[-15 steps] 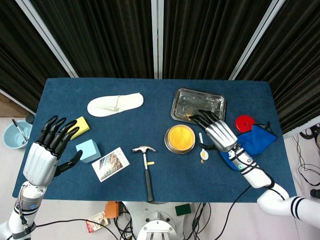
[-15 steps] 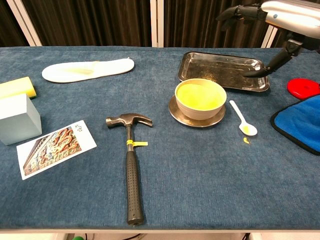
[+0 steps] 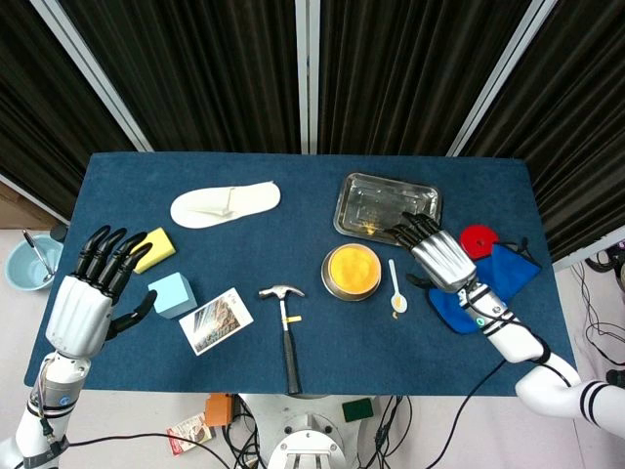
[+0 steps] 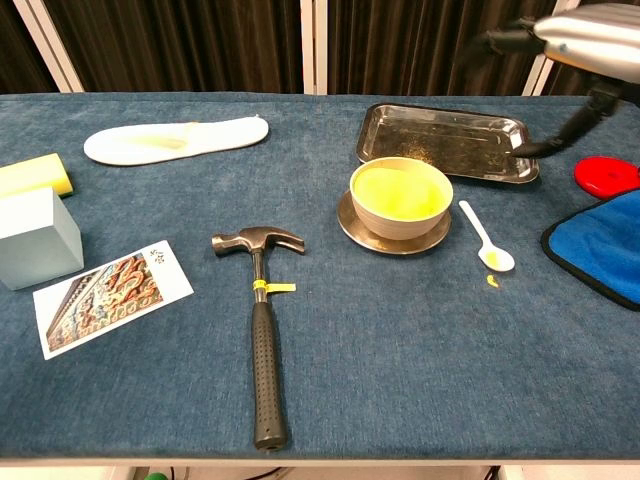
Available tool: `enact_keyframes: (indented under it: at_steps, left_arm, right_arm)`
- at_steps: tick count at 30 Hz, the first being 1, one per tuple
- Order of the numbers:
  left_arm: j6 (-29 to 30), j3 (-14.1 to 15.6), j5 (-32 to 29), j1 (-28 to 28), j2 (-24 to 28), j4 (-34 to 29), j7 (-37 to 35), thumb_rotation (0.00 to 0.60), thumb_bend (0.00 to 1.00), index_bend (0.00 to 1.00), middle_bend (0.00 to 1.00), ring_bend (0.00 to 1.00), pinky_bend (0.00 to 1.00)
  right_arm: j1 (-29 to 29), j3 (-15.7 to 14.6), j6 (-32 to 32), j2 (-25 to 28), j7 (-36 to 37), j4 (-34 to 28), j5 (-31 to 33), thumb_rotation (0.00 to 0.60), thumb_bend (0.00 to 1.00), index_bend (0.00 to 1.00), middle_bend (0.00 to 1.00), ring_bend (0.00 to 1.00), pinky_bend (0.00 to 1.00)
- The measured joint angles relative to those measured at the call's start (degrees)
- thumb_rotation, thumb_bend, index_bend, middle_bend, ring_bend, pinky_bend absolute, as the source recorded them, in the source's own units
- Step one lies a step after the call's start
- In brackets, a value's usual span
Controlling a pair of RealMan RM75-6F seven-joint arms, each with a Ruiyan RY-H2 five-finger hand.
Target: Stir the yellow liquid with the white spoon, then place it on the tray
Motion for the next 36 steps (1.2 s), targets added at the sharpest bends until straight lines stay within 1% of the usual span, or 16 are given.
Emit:
enact_keyframes:
  at_steps: [3, 6, 11, 17, 23, 31, 34, 36]
  left_arm:
    - [-0.16, 0.46, -1.47, 0.65, -0.08, 0.60, -0.61, 0.592, 0.28, 0.13, 0.13, 0.09, 0.09]
    - [-0.35, 0.80, -2.72, 1.19, -0.29, 1.20, -1.15, 0.590, 0.28, 0.13, 0.13, 0.09, 0.09]
    - [-0.63, 0.87, -3.96, 1.59, -0.52, 1.54, -1.56, 0.589, 0.28, 0.13, 0.13, 0.09, 0.09]
    - [-1.08, 0.79, -4.85, 1.68, -0.67, 1.66, -1.79, 0.592, 0.28, 0.13, 0.13, 0.09, 0.09]
    - [-1.42, 0.89, -5.30, 1.74, -0.91, 2.02, -2.03, 0.586, 0.28, 0.13, 0.13, 0.09, 0.09]
    - [-1.44, 0.89, -5.50, 1.85, -0.95, 2.18, -2.23, 0.579, 0.28, 0.13, 0.13, 0.09, 0.09]
    - [-1.49, 0.92, -5.46, 1.85, -0.97, 2.20, -2.16, 0.592, 0.28, 0.13, 0.13, 0.09, 0.09]
    - [-1.51, 0.91, -5.44, 1.84, -0.99, 2.20, -2.14, 0.588, 0.28, 0.13, 0.13, 0.09, 0.09]
  right_arm:
    - [-0.06, -1.48, -2.59, 0.35, -2.27, 2.42, 0.46, 0.600, 0.30, 0.31, 0.23, 0.07, 0.18]
    - [0.48, -2.95, -5.49, -0.48, -4.63, 5.94, 0.43, 0.600, 0.32, 0.33, 0.21, 0.07, 0.18]
    - [2.33, -4.72, -8.03, -5.21, -6.27, 12.56, -1.12, 0.600, 0.34, 0.33, 0.17, 0.03, 0.13]
    - [4.73, -6.84, -8.72, -9.99, -3.44, 18.20, -4.72, 0.600, 0.36, 0.33, 0.17, 0.03, 0.12]
    - [6.07, -8.37, -8.12, -13.02, 0.15, 22.37, -6.88, 0.600, 0.39, 0.33, 0.17, 0.03, 0.12]
    - [6.84, -9.80, -6.56, -15.33, 4.02, 26.25, -8.33, 0.600, 0.42, 0.33, 0.18, 0.03, 0.12]
    - [6.88, -10.39, -6.14, -15.76, 4.88, 27.12, -8.56, 0.600, 0.42, 0.33, 0.19, 0.03, 0.12]
    - [6.77, -10.73, -6.03, -15.76, 5.14, 27.36, -8.53, 0.600, 0.43, 0.34, 0.19, 0.03, 0.12]
